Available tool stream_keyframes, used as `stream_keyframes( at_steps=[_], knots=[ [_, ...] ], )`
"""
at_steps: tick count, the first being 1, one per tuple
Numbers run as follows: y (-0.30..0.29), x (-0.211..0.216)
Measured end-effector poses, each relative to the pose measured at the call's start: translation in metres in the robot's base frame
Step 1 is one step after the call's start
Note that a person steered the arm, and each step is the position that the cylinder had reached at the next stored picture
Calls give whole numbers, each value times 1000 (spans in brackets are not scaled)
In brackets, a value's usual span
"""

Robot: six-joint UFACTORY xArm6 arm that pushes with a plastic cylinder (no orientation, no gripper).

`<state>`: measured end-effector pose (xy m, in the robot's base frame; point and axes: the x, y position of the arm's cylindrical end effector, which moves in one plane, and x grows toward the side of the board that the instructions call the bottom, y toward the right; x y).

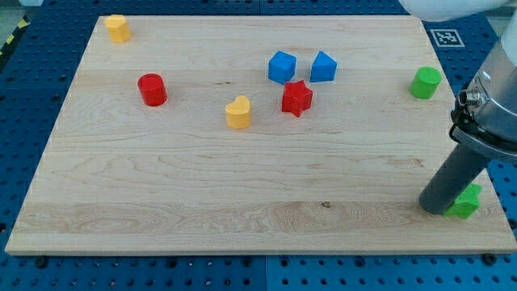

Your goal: Push the red star closer to the blue cube

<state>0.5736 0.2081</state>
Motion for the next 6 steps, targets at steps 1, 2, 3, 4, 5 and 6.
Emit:
stream_keyframes(
  at_steps=[1,2,3,4,5,6],
  knots=[
    [-49,-8],
    [-102,-47],
    [-124,-94],
    [-134,-110],
    [-134,-110],
    [-137,-130]
  ],
)
